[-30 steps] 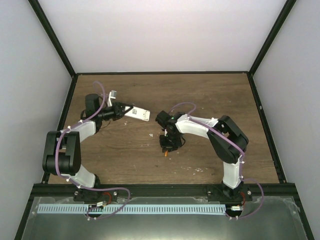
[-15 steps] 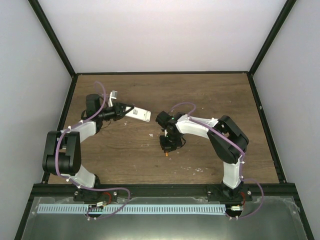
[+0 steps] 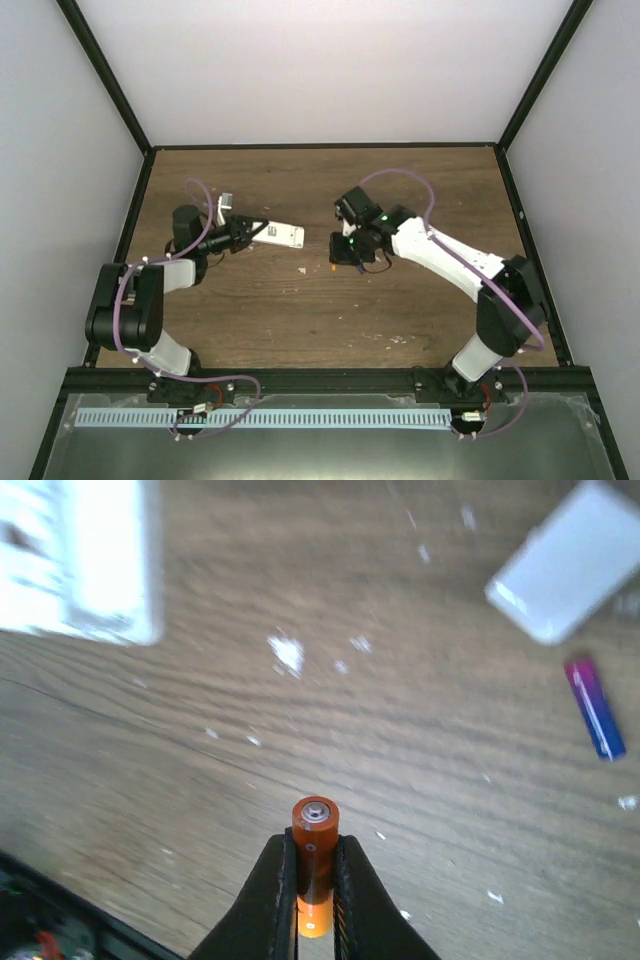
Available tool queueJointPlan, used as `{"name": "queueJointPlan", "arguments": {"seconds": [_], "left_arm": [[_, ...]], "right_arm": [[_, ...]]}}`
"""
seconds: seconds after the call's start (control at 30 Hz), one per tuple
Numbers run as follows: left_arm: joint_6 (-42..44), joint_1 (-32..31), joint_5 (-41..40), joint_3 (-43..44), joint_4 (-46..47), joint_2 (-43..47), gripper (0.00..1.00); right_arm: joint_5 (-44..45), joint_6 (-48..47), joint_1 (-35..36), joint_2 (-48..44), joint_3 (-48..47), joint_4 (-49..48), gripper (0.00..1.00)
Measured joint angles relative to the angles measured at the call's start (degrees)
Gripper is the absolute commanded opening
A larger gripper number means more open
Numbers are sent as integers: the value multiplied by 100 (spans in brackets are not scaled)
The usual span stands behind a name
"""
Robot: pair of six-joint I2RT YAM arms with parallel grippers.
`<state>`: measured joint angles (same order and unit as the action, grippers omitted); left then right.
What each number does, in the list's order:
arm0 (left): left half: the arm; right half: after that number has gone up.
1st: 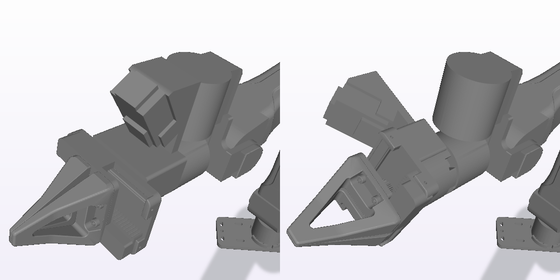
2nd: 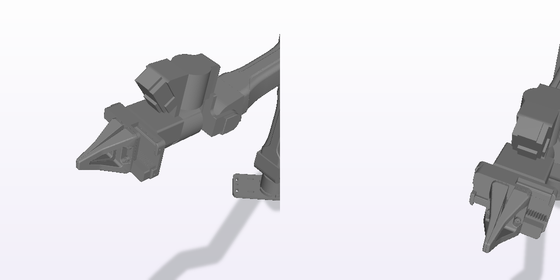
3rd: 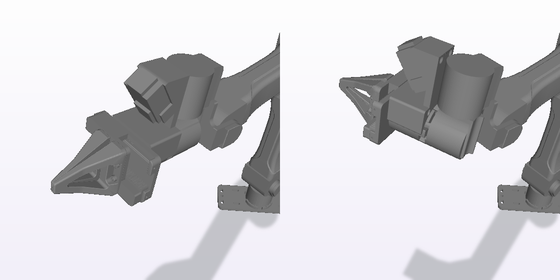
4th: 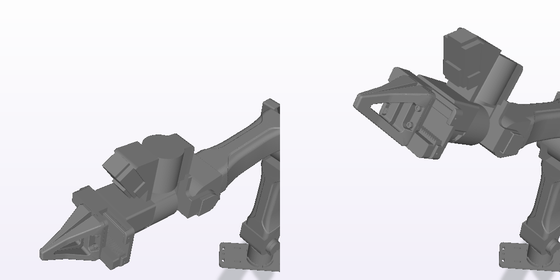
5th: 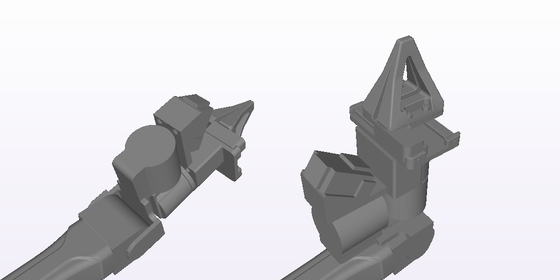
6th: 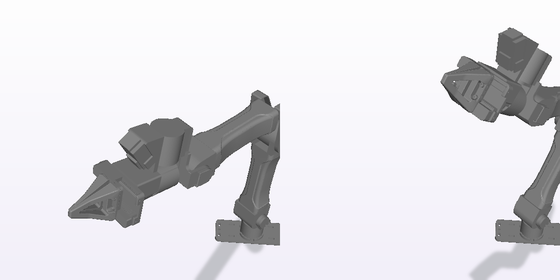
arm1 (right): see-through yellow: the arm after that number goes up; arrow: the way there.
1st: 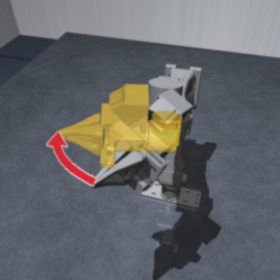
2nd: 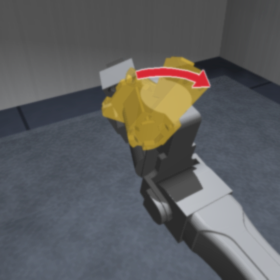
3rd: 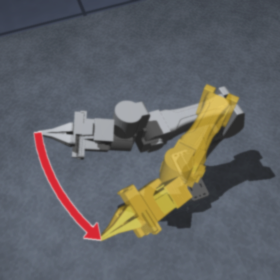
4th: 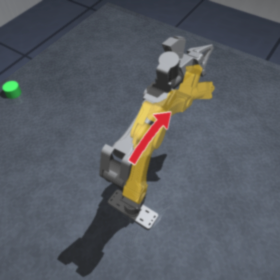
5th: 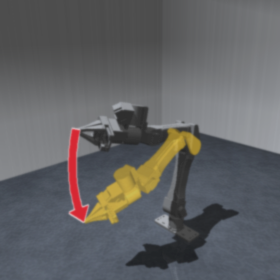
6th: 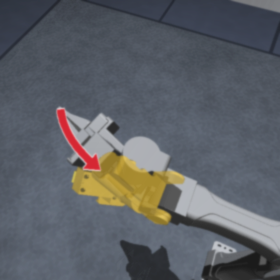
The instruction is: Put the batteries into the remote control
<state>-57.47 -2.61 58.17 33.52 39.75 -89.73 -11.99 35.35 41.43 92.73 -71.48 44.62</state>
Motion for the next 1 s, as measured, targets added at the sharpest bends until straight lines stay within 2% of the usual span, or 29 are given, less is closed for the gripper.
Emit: {"name": "queueJointPlan", "arguments": {"seconds": [0.23, 0.5, 1.0], "left_arm": [[-496, -203, -293, -372, 726, 153, 0], [-1099, -356, -570, -734, 1515, 437, 0], [-1436, -444, -654, -750, 1764, 667, 0]], "right_arm": [[-42, -2, -42, -280, -772, -531, 1], [-192, -20, -42, -107, -807, -933, 1], [166, -234, 155, 168, -850, -1322, 1]]}}
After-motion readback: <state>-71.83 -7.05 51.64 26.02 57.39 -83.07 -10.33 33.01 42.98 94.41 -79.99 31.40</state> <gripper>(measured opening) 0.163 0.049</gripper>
